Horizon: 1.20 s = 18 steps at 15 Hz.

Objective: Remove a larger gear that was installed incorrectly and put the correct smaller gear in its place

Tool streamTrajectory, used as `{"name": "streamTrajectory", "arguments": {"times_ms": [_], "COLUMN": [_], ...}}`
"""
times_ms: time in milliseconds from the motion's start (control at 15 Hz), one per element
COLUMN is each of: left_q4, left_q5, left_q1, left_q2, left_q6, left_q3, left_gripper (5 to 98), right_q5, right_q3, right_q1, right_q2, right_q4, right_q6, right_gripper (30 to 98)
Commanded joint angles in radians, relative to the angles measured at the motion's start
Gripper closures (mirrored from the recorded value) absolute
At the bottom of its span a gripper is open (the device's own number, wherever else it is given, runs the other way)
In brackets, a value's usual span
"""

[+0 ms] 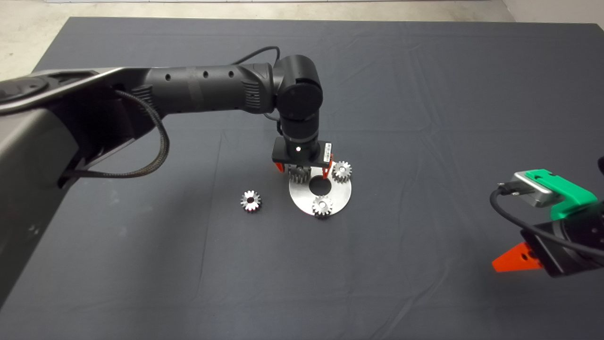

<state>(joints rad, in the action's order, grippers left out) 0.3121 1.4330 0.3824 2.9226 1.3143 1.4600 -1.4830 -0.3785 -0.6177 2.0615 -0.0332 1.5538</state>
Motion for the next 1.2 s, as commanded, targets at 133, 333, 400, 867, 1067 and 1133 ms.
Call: {"name": "streamTrajectory", "arguments": {"times_ms": [133, 333, 400, 867, 1067, 1133], "left_q4": [0.012, 0.012, 0.013, 0.018, 0.019, 0.019], "left_q5": [0.009, 0.008, 0.009, 0.007, 0.009, 0.009], "left_q1": [0.017, 0.017, 0.017, 0.017, 0.015, 0.015], "left_q2": [0.001, -0.001, -0.001, -0.002, -0.002, -0.004], "left_q6": [-0.007, -0.006, -0.006, -0.007, -0.007, -0.007], "left_q3": [-0.011, -0.009, -0.011, -0.003, -0.008, -0.005], "left_gripper": [24.1, 24.1, 24.1, 28.6, 32.8, 33.6], "right_q5": [0.004, 0.004, 0.004, 0.004, 0.004, 0.004], "right_q3": [0.006, 0.006, 0.006, 0.006, 0.006, 0.006], "right_q1": [-0.021, -0.021, -0.022, -0.022, -0.021, -0.022], "right_q2": [0.001, 0.001, 0.001, 0.001, 0.001, 0.001], "right_q4": [0.022, 0.022, 0.022, 0.022, 0.022, 0.022], "right_q6": [-0.001, -0.001, -0.001, -0.001, -0.001, -0.001], "right_gripper": [62.5, 62.5, 62.5, 62.5, 62.5, 62.5]}}
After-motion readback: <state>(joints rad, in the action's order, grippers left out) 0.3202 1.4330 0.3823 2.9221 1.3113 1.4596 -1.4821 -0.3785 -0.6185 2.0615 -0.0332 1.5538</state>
